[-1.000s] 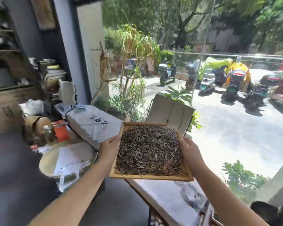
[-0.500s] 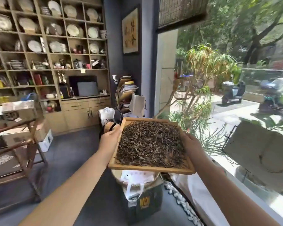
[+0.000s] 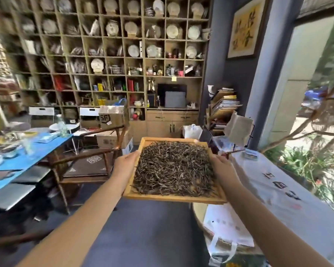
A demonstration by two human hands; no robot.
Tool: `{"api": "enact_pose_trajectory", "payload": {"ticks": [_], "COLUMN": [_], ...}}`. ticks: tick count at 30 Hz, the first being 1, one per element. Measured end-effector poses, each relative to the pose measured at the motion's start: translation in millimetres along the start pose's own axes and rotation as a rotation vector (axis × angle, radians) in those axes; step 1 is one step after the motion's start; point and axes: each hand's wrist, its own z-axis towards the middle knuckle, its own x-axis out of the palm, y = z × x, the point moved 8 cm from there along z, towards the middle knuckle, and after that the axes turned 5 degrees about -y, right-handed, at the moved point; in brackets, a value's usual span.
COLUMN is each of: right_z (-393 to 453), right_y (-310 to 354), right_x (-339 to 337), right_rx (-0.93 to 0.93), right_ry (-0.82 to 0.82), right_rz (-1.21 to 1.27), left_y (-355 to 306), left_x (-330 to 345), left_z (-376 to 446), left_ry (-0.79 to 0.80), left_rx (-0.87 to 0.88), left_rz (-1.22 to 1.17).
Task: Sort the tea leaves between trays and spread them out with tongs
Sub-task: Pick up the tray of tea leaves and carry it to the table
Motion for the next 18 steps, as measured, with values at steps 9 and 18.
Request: {"api": "enact_pose_trajectory", "payload": {"ticks": [9, 18], "right_z": [113, 191], "right_y": [6, 18], "right_x": [154, 314], "right_rx": [-0.029, -0.036], "right_ry": [0.2, 0.415], "right_rz": [-0.044, -0.059], "left_y": [10, 19], "left_x": [-44, -94], "left_z": [133, 248], "left_ry": [-0.221, -0.4], "left_rx": [-0.039, -0.079], "left_rz": [0.053, 0.018]}}
